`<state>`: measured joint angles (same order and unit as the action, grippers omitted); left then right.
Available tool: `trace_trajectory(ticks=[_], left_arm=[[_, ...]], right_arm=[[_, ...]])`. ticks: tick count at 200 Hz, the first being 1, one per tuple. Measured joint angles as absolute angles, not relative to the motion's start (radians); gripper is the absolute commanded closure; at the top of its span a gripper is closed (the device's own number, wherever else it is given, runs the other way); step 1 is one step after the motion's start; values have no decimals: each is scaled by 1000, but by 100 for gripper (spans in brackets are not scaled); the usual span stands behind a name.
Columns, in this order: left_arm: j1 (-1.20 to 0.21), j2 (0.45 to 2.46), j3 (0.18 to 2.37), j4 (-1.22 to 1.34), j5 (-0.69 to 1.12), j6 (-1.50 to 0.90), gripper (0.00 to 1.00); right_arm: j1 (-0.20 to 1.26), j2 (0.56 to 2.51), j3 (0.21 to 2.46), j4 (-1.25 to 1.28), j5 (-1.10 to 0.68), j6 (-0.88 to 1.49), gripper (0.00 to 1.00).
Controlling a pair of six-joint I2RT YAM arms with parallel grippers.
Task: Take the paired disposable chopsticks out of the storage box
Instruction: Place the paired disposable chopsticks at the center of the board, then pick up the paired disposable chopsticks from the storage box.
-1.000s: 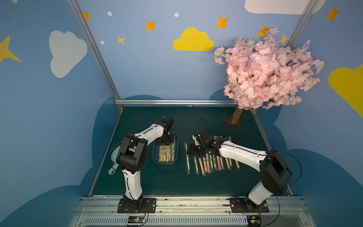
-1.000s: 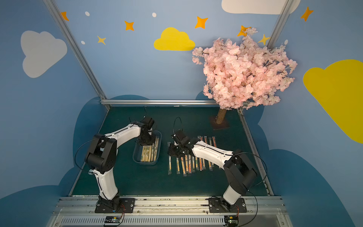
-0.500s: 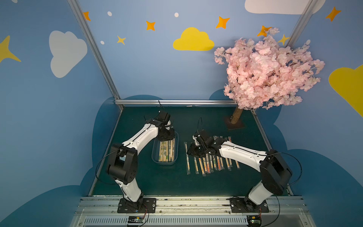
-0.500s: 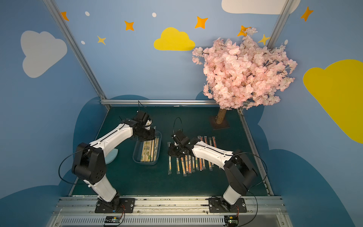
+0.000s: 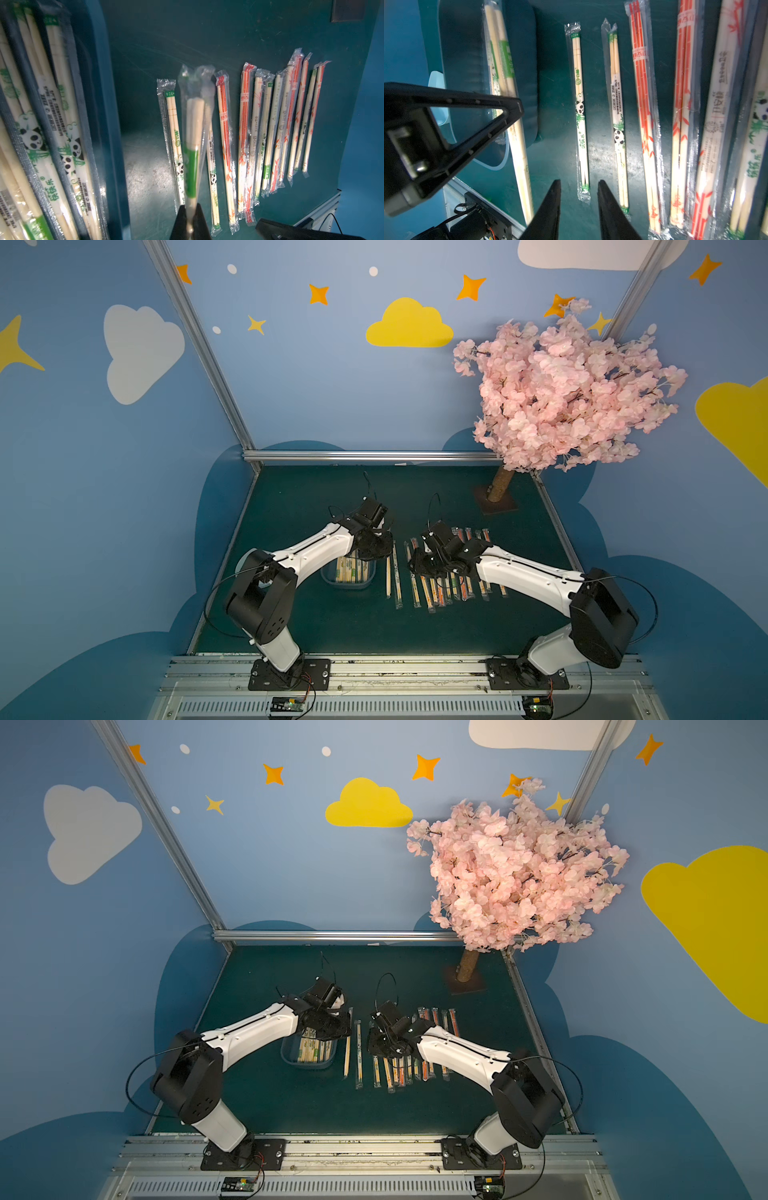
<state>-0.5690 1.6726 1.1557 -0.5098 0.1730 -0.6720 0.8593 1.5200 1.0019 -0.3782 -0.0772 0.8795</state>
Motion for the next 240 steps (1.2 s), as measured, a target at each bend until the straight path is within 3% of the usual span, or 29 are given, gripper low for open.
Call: trace_trajectory(ticks=[55, 88, 143, 214, 223, 240], left_arm=[[-570, 1739, 1134, -490, 140, -686, 87], [-570, 1752, 1134, -488, 142, -681, 74], [-570, 1751, 1169, -502, 149, -678, 69], [-473, 1670, 1262, -574, 97, -606, 59], [-440, 1666, 1263, -579, 95, -591, 59], [-381, 1670, 1263, -595, 94, -566, 58]], right_arm=[[859, 1520, 1002, -379, -72, 879, 67], [859, 1520, 1002, -378, -86, 879, 66], [874, 1522, 1002, -352, -113, 878, 59], [908, 1462, 924, -257, -113, 870, 21], [912, 1453, 921, -245, -112, 867, 7], [920, 1443, 916, -225, -107, 864, 5]])
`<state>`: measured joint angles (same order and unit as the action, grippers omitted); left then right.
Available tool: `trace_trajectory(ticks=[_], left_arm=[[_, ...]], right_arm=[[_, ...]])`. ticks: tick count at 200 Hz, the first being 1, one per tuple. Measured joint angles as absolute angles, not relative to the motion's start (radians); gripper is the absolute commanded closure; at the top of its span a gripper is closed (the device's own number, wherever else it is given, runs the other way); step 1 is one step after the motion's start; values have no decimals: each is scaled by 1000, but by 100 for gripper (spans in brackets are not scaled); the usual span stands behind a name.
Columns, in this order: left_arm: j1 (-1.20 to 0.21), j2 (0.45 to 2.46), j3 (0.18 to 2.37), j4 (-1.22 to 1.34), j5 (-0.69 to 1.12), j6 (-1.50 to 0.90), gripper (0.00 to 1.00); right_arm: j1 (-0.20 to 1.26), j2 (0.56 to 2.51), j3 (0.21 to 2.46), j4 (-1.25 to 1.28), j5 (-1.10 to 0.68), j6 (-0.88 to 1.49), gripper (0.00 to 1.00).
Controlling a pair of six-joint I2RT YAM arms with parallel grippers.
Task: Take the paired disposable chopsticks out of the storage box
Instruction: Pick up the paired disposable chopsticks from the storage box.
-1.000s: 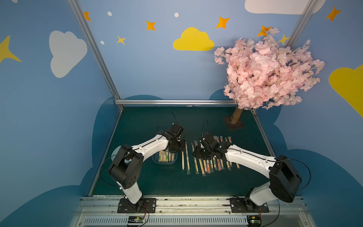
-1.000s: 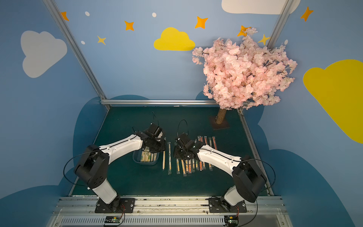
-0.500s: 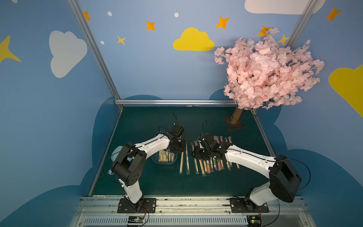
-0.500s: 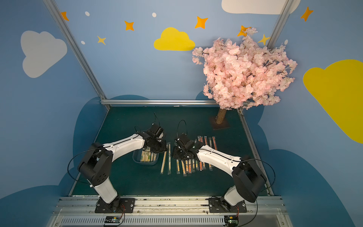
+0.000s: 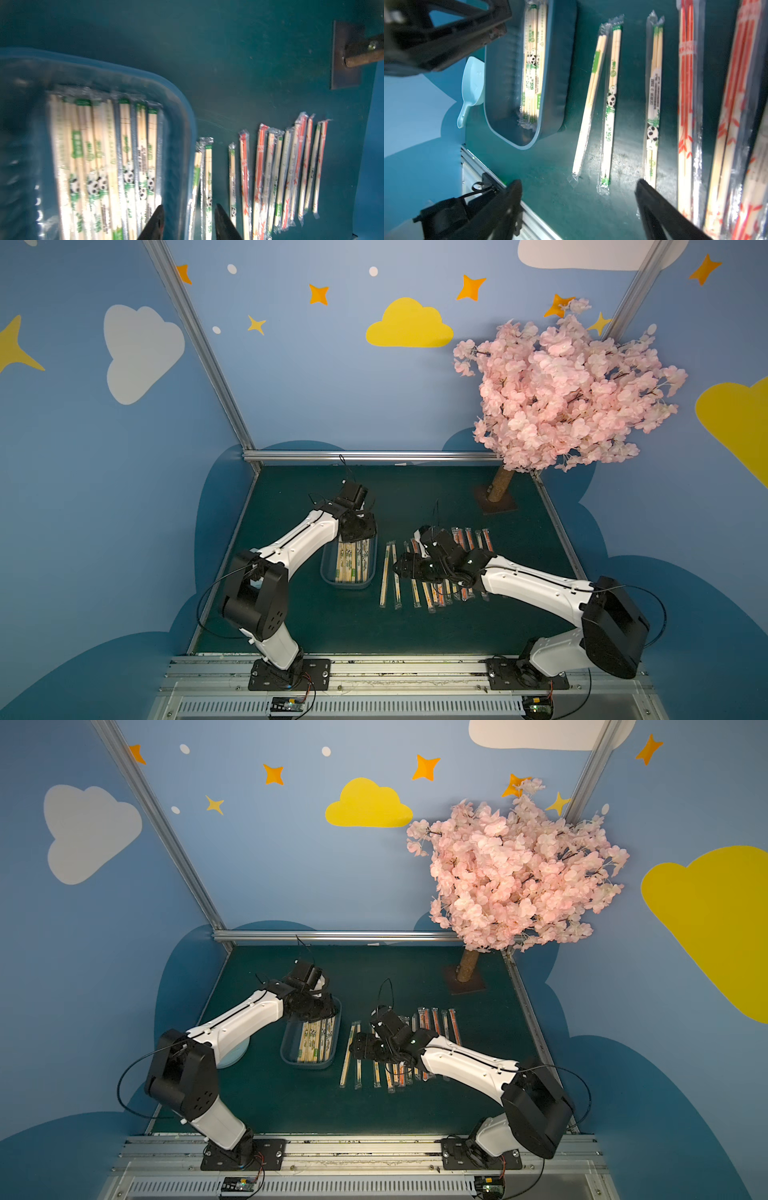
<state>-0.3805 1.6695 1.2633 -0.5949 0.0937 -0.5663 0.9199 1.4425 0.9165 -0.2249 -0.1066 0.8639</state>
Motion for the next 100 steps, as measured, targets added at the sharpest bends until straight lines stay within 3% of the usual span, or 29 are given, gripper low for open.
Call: trace_trajectory(ticks=[37, 100], left_arm=[[-310, 1706, 1263, -612, 98, -515, 61], [-309, 1842, 1263, -629, 107, -476, 76]], right_arm=[[926, 1427, 884, -168, -107, 862, 5], [946, 1450, 920, -149, -128, 830, 5]])
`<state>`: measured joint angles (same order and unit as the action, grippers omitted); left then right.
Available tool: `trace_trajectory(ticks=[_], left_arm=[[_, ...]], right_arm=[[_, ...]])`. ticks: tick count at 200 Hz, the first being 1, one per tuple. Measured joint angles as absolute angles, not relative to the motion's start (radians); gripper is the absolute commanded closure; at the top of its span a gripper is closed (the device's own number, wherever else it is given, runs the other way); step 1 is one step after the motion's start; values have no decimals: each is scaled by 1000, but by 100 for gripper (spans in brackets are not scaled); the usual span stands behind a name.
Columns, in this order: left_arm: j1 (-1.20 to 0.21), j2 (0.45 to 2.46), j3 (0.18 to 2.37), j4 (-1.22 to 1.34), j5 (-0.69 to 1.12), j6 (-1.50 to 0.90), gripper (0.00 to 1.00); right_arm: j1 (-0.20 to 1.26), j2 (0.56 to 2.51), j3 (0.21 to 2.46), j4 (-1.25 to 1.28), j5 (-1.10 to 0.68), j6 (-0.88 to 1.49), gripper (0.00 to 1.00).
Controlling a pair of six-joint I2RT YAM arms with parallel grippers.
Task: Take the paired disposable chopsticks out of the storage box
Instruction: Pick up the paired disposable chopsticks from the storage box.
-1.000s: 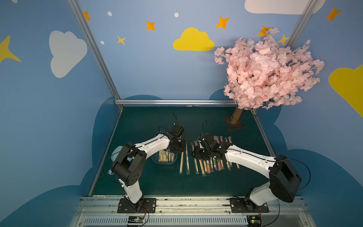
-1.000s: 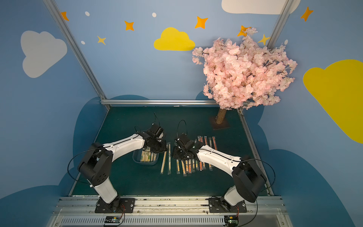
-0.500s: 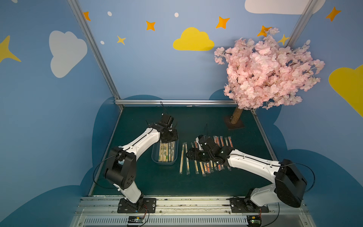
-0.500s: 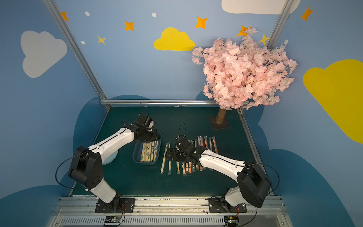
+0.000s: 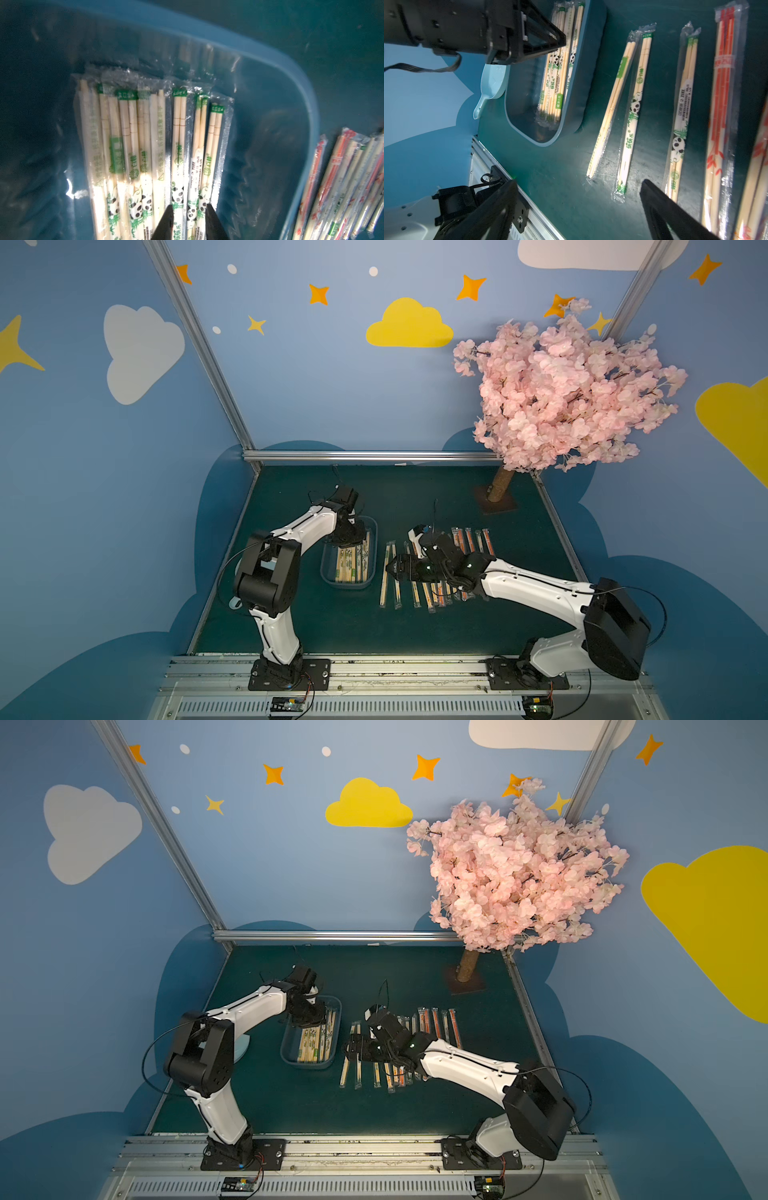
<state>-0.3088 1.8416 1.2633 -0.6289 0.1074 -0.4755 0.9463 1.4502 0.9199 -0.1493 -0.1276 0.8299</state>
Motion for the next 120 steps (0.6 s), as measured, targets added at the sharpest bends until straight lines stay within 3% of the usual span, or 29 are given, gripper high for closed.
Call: trace_trajectory(ticks=[120], left_arm=[[-309, 1912, 1282, -657, 39, -455, 76]], right_arm=[[947, 1532, 1011, -207, -173, 784, 5]])
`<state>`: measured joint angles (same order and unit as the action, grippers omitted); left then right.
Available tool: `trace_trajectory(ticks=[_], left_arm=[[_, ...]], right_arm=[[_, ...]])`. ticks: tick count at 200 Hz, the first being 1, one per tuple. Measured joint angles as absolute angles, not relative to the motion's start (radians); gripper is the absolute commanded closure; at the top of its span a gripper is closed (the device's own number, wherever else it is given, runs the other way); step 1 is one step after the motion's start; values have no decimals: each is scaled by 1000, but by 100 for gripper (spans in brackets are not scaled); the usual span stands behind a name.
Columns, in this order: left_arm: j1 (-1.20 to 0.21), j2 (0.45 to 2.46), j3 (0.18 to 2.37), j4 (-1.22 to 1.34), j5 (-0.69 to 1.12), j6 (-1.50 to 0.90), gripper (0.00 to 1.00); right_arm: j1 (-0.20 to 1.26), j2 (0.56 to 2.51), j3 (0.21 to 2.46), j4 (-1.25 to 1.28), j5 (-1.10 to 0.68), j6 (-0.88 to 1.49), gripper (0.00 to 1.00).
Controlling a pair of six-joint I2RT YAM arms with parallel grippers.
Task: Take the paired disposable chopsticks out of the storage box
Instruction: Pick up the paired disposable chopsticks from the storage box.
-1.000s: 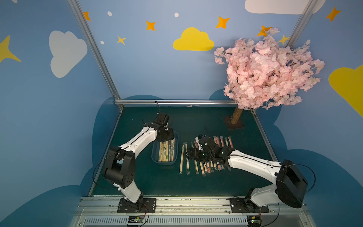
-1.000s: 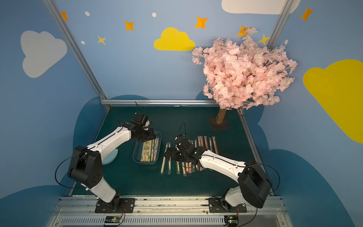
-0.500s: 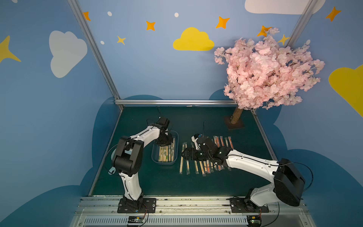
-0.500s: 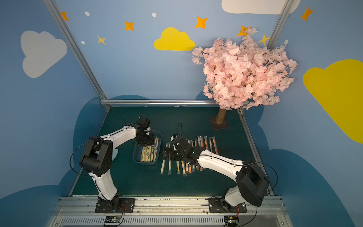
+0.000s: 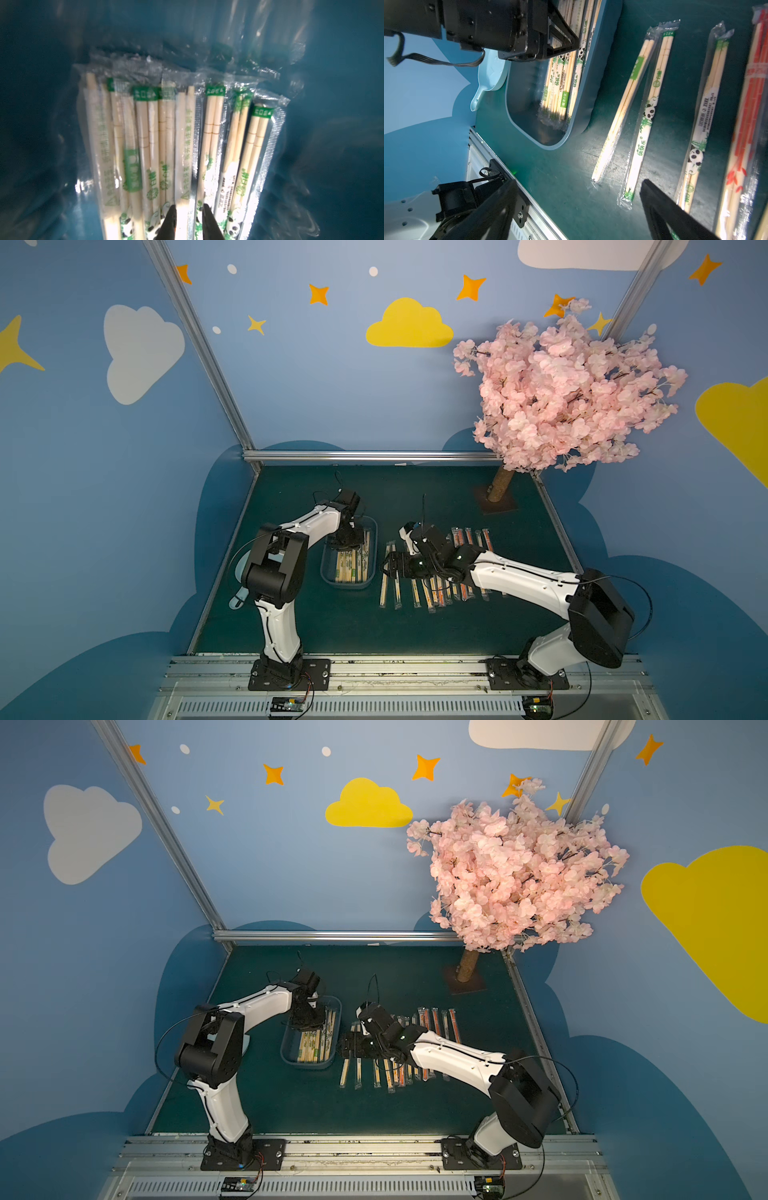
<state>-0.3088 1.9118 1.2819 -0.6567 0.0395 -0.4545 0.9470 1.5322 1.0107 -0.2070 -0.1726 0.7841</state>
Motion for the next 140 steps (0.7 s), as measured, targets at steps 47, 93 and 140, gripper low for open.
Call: trace_trajectory(ticks=[47, 93, 140], left_arm=[[-310, 1932, 1288, -659, 32, -449, 76], [-321, 1957, 1323, -696, 20, -433, 76], [-356, 1999, 1386, -776, -51, -406, 78]], right_arm=[[947, 1540, 1012, -213, -176, 784, 5], [947, 1541, 1012, -223, -176, 784, 5], [947, 1541, 1012, -227, -175, 785, 5]])
